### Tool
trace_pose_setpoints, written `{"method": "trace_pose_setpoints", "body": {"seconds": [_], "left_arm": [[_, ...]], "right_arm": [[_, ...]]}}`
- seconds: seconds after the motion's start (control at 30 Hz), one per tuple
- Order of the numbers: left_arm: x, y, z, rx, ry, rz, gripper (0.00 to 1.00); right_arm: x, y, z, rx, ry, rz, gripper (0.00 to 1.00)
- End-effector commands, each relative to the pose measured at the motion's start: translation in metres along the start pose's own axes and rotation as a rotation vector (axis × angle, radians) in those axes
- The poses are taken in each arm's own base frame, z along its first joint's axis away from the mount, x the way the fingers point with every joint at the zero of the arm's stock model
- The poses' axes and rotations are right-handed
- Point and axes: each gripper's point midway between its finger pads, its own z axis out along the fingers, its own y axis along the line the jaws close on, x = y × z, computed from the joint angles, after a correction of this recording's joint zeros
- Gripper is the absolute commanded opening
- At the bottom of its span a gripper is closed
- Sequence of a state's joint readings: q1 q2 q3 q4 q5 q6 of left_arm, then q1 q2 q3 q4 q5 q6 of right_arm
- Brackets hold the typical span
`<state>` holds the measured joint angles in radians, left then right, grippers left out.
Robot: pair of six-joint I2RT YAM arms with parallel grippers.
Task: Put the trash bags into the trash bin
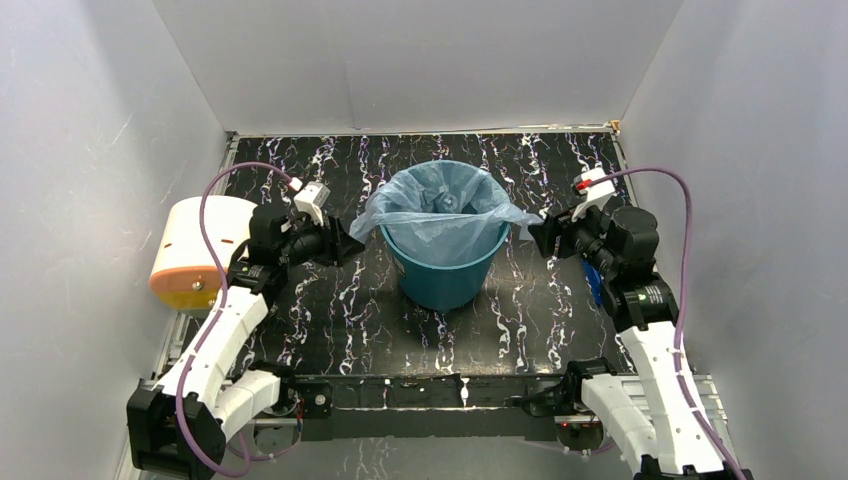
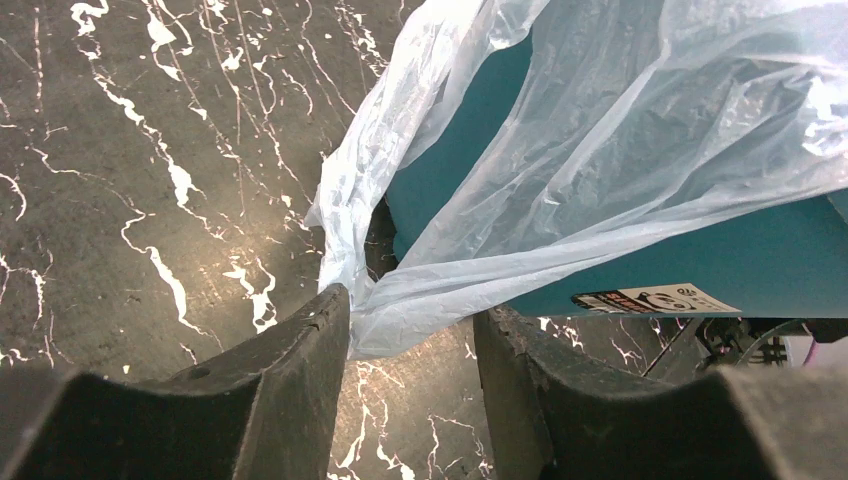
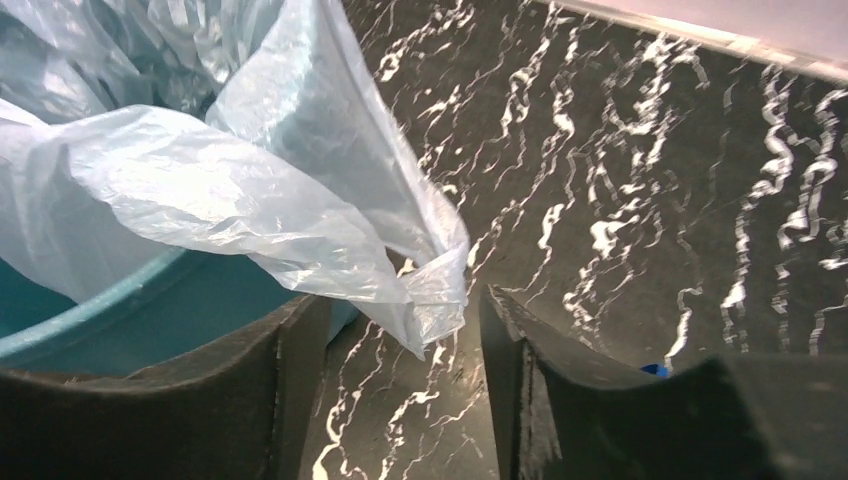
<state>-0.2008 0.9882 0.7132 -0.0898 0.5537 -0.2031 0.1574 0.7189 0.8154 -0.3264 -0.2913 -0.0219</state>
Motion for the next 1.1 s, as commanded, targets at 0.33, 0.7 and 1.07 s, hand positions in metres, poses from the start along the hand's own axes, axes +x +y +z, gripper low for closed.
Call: {"method": "trace_pose_setpoints", "body": {"seconds": [0.33, 0.7, 1.07], "left_arm": [[-0.021, -0.011, -0.021, -0.006, -0.053, 0.119, 0.58], [-0.033, -0.009, -0.028, -0.049, -0.087, 0.135, 0.65], [-0.038, -0.039, -0.026, 0.142, -0.117, 0.228, 0.71]], "right_arm": [[-0.122, 0.065, -0.044, -0.309, -0.293, -0.183, 0.77], [-0.112, 0.103, -0.019, -0.628, -0.210, -0.299, 0.71], [-0.091, 0.184, 0.036, -0.659, -0.073, -0.626, 0.71]]}}
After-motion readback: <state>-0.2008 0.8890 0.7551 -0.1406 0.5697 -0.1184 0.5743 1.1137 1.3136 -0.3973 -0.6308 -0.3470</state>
